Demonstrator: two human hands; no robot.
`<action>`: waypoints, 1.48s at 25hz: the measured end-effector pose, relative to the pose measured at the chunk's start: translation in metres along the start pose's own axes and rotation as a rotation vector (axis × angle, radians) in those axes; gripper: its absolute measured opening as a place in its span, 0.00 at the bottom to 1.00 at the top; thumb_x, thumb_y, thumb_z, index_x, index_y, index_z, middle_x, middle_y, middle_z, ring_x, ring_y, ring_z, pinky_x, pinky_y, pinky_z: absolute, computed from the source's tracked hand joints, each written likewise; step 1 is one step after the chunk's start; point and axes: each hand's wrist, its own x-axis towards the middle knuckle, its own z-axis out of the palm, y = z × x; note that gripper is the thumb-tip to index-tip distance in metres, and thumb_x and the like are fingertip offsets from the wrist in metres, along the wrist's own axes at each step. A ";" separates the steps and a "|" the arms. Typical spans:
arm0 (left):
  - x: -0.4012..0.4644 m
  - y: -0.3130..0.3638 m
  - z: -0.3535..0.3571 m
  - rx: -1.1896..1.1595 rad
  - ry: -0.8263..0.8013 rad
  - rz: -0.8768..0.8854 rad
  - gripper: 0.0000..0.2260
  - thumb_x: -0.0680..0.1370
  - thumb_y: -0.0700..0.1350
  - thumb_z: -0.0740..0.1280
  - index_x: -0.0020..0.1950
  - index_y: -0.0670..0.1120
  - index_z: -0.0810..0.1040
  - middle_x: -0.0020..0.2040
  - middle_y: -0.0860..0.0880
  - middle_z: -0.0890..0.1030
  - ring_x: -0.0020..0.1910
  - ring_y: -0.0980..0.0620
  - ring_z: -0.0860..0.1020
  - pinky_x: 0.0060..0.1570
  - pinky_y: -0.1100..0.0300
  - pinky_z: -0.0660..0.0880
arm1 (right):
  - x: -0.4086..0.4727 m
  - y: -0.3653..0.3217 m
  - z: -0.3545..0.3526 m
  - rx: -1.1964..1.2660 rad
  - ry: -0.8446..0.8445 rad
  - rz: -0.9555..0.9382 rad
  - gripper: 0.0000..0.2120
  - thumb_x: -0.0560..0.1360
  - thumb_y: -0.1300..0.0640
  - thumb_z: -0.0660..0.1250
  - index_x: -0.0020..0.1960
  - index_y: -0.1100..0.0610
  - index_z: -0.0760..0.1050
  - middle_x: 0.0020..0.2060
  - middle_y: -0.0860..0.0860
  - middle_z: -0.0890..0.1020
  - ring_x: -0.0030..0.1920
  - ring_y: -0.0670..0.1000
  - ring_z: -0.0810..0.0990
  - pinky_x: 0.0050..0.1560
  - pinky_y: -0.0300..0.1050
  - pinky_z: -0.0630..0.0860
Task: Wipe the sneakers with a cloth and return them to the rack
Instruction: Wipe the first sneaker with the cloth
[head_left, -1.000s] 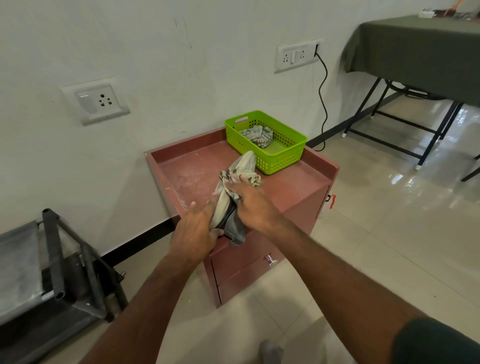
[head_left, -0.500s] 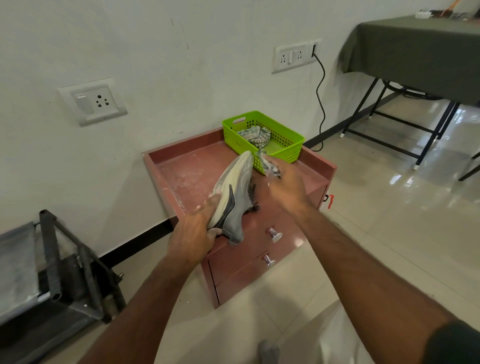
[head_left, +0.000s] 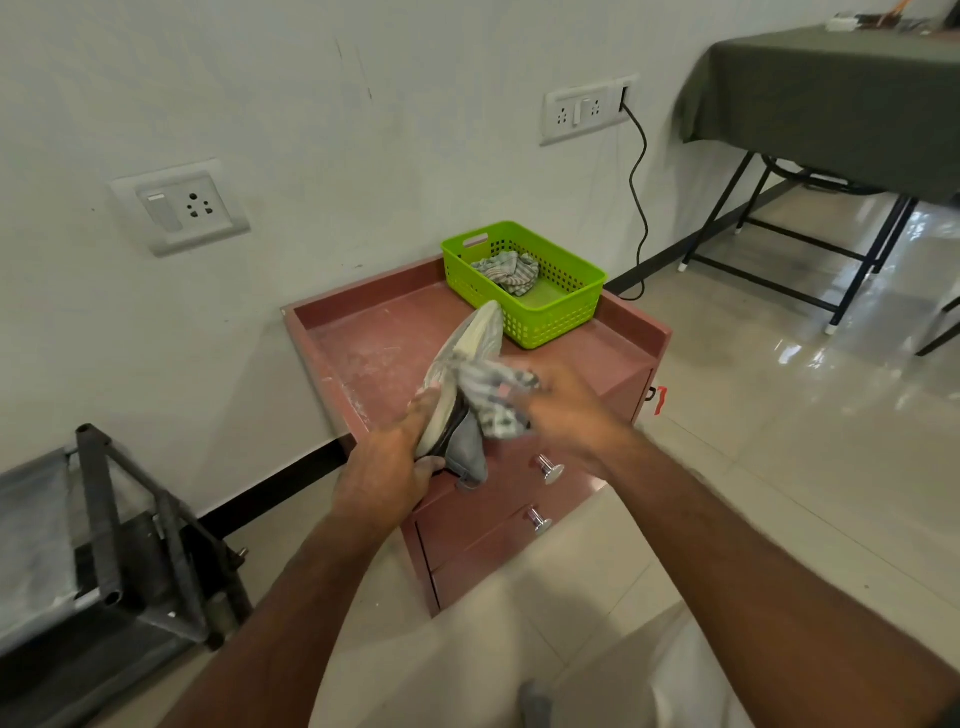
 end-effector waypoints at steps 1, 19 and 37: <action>-0.001 0.002 -0.002 -0.027 0.022 0.016 0.36 0.76 0.51 0.74 0.80 0.56 0.60 0.69 0.46 0.78 0.58 0.42 0.81 0.57 0.46 0.78 | 0.011 0.001 -0.006 -0.025 0.163 -0.018 0.20 0.79 0.65 0.64 0.68 0.52 0.76 0.60 0.51 0.82 0.52 0.49 0.83 0.50 0.45 0.82; 0.006 0.005 0.005 -0.180 0.210 -0.033 0.21 0.80 0.50 0.67 0.74 0.52 0.73 0.61 0.47 0.84 0.56 0.47 0.82 0.58 0.54 0.78 | 0.036 0.004 -0.010 -0.349 0.452 -0.174 0.21 0.81 0.65 0.60 0.72 0.54 0.72 0.68 0.48 0.74 0.68 0.49 0.73 0.61 0.31 0.69; 0.003 -0.004 -0.005 -0.126 0.047 0.035 0.37 0.71 0.46 0.79 0.77 0.52 0.67 0.61 0.50 0.83 0.48 0.56 0.80 0.48 0.74 0.69 | 0.023 0.025 0.035 -0.612 -0.099 -0.234 0.26 0.79 0.70 0.59 0.74 0.51 0.69 0.77 0.49 0.64 0.78 0.47 0.57 0.76 0.39 0.55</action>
